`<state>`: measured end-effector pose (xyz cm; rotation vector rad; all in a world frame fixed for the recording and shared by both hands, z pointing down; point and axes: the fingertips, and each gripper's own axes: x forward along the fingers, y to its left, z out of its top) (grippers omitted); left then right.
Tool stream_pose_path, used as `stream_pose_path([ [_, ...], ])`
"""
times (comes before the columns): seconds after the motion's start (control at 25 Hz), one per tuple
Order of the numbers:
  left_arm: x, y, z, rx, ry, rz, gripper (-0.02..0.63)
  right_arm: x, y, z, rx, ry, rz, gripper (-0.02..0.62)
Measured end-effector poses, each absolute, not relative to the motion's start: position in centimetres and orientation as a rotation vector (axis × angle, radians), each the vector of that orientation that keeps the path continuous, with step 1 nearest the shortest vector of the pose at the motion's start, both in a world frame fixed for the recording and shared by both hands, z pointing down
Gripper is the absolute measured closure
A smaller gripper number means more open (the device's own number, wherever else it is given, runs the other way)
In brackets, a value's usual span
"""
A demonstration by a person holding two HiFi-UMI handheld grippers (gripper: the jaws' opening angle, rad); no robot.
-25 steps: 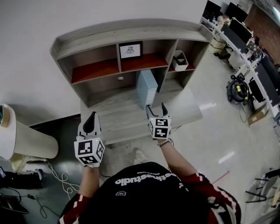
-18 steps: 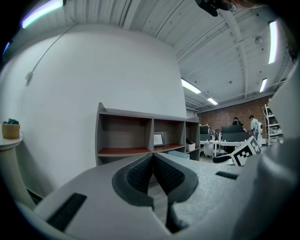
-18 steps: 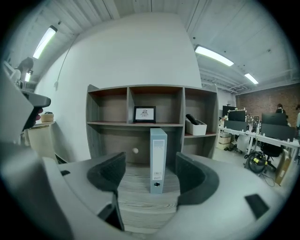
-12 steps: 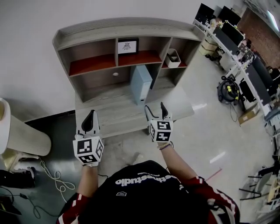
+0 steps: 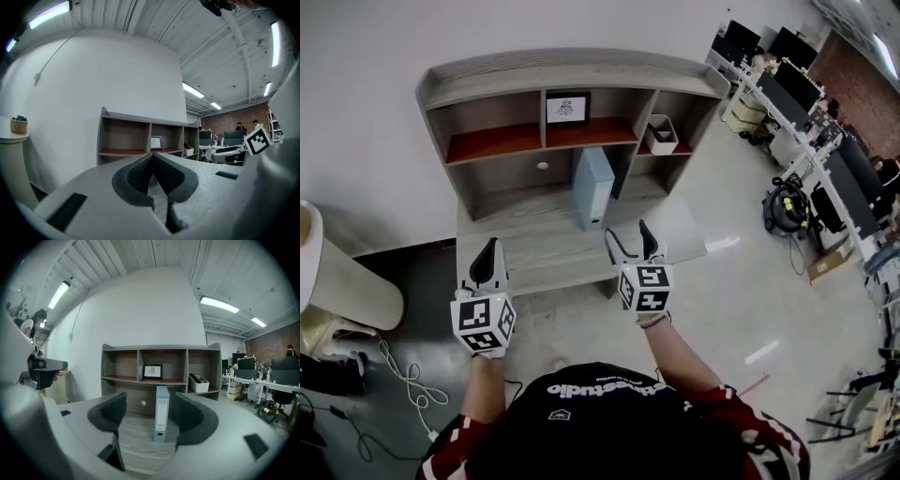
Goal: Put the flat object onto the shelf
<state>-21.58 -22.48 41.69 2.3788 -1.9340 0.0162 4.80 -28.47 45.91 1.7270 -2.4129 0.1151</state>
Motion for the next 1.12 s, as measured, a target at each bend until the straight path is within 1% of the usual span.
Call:
stream_pose_path([
  [0.52,-17.4,-16.8,40.3,2.313,-2.029,0.041,0.600,10.8,-21.9,43.3,1.649,-2.514,0.104,0.288],
  [0.64,-16.4,-15.6,39.9,2.317,-2.023,0.034,0.600,11.4,-20.7,42.7,1.641,-2.545,0.091,0.310],
  [0.72,-15.8,-15.1,39.7,2.326,-2.019,0.030,0.600,11.7,-20.3,42.1,1.645,-2.563,0.075,0.335],
  [1.12,-14.6,-14.2,38.3,2.360,-2.028,0.022,0.600,12.3,-19.1,40.2,1.660,-2.602,0.040,0.400],
])
